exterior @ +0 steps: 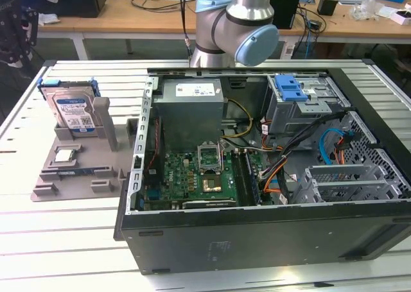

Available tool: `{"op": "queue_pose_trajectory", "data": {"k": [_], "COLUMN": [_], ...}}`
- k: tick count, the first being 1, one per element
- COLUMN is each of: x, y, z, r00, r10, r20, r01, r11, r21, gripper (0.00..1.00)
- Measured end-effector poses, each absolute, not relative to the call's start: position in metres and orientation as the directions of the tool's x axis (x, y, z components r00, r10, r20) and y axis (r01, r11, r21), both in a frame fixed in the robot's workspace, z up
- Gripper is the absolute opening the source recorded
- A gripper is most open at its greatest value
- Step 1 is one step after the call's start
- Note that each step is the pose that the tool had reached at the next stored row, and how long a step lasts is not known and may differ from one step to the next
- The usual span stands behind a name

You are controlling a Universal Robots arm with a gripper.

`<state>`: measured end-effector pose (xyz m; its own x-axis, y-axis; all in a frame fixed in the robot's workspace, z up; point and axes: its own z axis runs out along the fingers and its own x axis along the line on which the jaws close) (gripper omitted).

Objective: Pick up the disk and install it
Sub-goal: 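Pick up the disk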

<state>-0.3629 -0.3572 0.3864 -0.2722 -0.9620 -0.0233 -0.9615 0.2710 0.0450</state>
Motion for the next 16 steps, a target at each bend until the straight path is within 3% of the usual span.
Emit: {"op": "queue_pose_trajectory", "data": {"k": [16], "x": [-0.3629], "y": [-0.3571], "z": [0.3864], "r00": [-0.077], "r10": [-0.997], "r20": [-0.023], "r01": [-0.996], "r11": [0.076], "r21": [0.045], "gripper": [0.11]}}
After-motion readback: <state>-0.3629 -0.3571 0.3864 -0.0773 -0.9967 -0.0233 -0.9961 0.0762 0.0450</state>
